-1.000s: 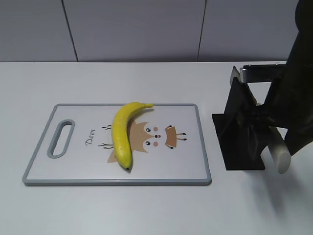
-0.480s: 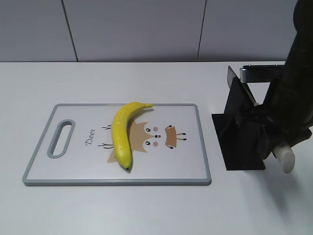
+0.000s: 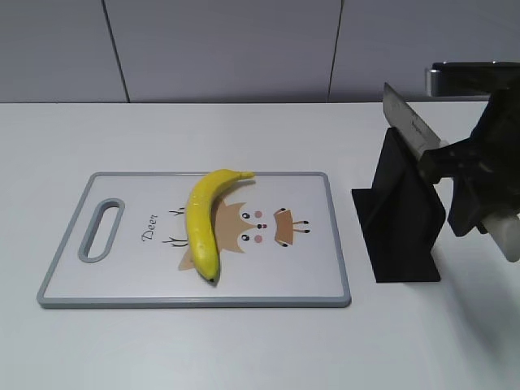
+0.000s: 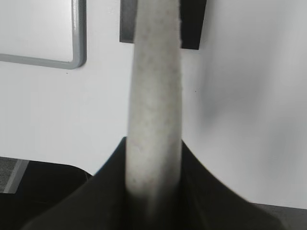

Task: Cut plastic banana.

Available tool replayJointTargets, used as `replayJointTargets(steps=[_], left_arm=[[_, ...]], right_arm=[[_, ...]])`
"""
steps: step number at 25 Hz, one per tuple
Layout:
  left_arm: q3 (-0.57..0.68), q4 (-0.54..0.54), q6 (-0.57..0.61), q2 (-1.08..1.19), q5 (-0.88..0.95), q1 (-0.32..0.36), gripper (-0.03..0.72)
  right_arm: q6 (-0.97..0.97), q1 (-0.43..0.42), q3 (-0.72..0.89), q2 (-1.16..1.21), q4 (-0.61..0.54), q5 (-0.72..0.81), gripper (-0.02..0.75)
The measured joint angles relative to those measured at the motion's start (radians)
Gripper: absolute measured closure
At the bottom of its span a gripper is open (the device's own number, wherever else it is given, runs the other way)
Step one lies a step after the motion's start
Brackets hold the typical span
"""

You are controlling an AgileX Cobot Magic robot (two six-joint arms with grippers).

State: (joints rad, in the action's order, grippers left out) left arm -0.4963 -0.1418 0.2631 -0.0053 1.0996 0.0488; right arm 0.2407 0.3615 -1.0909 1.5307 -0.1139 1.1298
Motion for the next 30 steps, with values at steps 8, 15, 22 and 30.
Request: replayJointTargets(steps=[8, 15, 22, 30], left_arm=[[-0.009, 0.000, 0.005, 0.026, 0.000, 0.000, 0.099], [-0.094, -0.057, 0.135, 0.234, -0.048, 0.000, 0.099], [-0.225, -0.106, 0.309, 0.503, -0.084, -0.060, 0.099], [-0.460, -0.160, 0.610, 0.891, -0.084, -0.138, 0.133]], right_arm=[[-0.121, 0.000, -0.014, -0.095, -0.004, 0.042, 0.559], [-0.354, 0.000, -0.150, -0.114, -0.009, 0.086, 0.559], [-0.827, 0.000, -0.249, -0.100, -0.130, 0.087, 0.559], [-1.040, 0.000, -0.263, 0.001, -0.138, 0.091, 0.559]])
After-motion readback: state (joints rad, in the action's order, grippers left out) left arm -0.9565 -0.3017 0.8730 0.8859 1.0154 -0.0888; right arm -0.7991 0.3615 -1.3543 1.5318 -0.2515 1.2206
